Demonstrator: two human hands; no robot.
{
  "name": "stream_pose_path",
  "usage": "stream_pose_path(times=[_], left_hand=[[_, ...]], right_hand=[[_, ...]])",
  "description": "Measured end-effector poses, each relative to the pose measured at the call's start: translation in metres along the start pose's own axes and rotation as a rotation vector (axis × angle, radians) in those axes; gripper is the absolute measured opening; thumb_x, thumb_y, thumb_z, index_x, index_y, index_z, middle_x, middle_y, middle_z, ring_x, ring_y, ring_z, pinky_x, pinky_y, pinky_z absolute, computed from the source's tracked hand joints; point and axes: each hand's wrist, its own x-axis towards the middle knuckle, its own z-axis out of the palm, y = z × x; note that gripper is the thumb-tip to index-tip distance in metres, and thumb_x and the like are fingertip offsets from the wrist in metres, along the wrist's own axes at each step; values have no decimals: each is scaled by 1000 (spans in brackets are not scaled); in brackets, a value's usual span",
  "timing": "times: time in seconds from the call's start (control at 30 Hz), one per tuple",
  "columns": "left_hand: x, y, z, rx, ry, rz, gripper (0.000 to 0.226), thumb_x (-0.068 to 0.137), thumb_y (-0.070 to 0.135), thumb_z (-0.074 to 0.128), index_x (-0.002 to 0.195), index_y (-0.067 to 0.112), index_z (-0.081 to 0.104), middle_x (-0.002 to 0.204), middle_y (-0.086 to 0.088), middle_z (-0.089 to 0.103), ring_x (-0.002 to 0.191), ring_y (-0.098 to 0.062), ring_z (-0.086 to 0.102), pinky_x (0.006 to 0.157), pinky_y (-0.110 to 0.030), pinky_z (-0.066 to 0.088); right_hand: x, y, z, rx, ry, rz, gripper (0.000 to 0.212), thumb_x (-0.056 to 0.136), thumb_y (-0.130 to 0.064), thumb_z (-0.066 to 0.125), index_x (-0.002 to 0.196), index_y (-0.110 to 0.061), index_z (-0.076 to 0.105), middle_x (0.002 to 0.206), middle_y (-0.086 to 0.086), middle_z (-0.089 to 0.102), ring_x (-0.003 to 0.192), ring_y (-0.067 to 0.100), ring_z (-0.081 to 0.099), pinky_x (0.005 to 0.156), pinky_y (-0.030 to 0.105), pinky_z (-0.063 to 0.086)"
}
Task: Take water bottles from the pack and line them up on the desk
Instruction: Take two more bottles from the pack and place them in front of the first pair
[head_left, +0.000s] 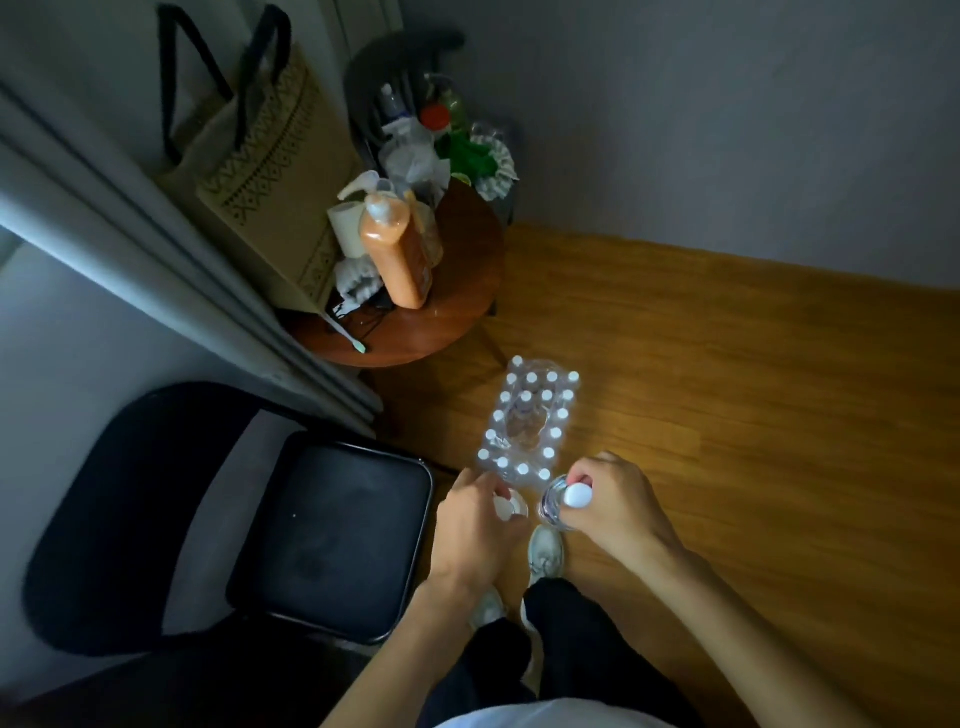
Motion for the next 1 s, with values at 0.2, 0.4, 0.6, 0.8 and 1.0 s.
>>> stream_pose_path(times=[0.2, 0.4, 0.6, 0.8, 1.0], left_hand=[[-37, -25, -14, -43, 46, -113, 28, 77, 26, 74, 101, 15, 68, 104, 3, 58, 90, -17, 57, 74, -24, 44], [-71, -40, -24, -68, 151, -269, 26, 78, 28, 73, 102, 20, 67, 105, 6, 57, 91, -16, 57, 71, -22, 44], [-109, -48, -28, -154, 384, -481, 24, 84, 28, 73, 106, 20, 67, 102, 8, 56, 84, -9, 49, 54, -4, 36], [-159, -61, -18, -243, 607, -704, 23, 82, 31, 75, 101, 19, 68, 100, 9, 58, 83, -10, 55, 61, -3, 33], [-227, -75, -12, -356, 768, -910, 18, 81, 27, 76, 89, 22, 61, 91, 11, 50, 71, -9, 51, 53, -5, 30]], right_hand=[[-19, -26, 17, -73, -24, -117, 18, 67, -14, 77, 84, -12, 70, 87, -1, 60, 77, 17, 58, 59, 20, 42], [-23, -46, 28, -150, -133, -281, 23, 67, -15, 80, 86, -14, 68, 90, 0, 58, 79, 15, 57, 56, 9, 34], [-24, -74, 47, -322, -257, -529, 32, 68, -24, 83, 94, -15, 66, 99, 0, 57, 90, 15, 58, 68, 24, 55], [-43, -103, 71, -452, -363, -721, 32, 73, -26, 81, 100, -14, 67, 107, 2, 59, 88, 11, 52, 61, 15, 43], [-86, -135, 103, -516, -498, -909, 23, 71, -28, 79, 89, -20, 68, 96, -1, 61, 80, 16, 56, 66, 26, 54]])
